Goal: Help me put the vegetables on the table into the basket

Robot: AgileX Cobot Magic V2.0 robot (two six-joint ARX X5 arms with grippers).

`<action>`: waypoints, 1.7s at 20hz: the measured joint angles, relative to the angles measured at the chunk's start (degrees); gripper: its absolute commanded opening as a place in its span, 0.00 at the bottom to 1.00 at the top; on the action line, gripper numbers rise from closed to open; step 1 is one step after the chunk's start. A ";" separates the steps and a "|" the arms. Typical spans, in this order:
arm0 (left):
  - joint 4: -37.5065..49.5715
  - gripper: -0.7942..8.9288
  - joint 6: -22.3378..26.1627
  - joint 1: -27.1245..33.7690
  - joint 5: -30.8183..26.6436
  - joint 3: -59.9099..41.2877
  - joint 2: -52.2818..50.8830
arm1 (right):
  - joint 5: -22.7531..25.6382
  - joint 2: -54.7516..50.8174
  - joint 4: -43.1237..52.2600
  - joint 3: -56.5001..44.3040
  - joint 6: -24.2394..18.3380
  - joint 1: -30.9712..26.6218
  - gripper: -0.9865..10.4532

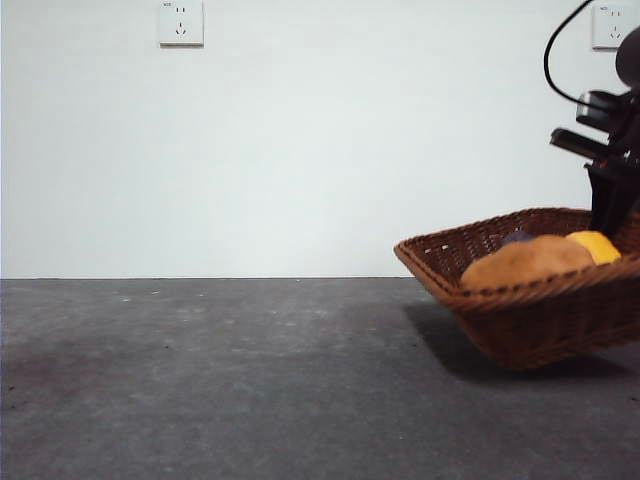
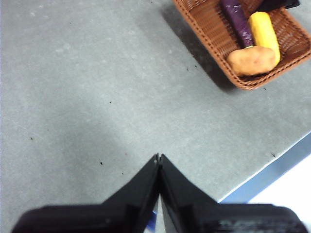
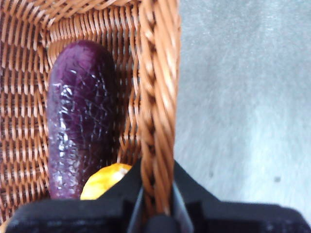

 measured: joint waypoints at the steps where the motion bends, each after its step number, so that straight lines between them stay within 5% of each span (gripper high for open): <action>1: 0.00 0.07 0.00 0.00 0.00 0.00 0.00 | -0.04 1.18 0.13 0.00 -0.50 -0.09 0.08; 12: 0.04 0.07 0.00 0.00 -1.42 0.00 1.92 | -0.07 8.26 2.47 0.22 -2.03 -0.44 0.10; 16: 0.04 0.07 0.00 0.00 -1.42 0.00 2.29 | 0.92 8.39 3.32 0.22 -2.25 -0.31 0.37; 21: 0.04 0.07 0.00 0.00 -1.42 0.00 2.29 | 2.27 2.19 1.88 1.27 -2.25 -0.33 0.36; 25: 0.07 0.07 0.02 0.00 -1.42 0.00 2.29 | 1.33 -12.33 -10.99 6.16 -2.27 -0.24 0.36; 28: 0.07 0.07 0.02 0.00 -1.40 0.00 2.29 | -3.32 -23.12 -21.90 6.95 -2.51 -0.13 0.22; 32: 0.07 0.07 0.44 0.00 -1.40 0.00 2.29 | -4.76 -32.74 -30.84 7.08 -4.31 -0.13 0.21; 34: 0.07 0.07 0.46 0.00 -1.40 0.00 2.29 | -4.79 -36.37 -34.82 7.08 -5.22 -0.13 0.12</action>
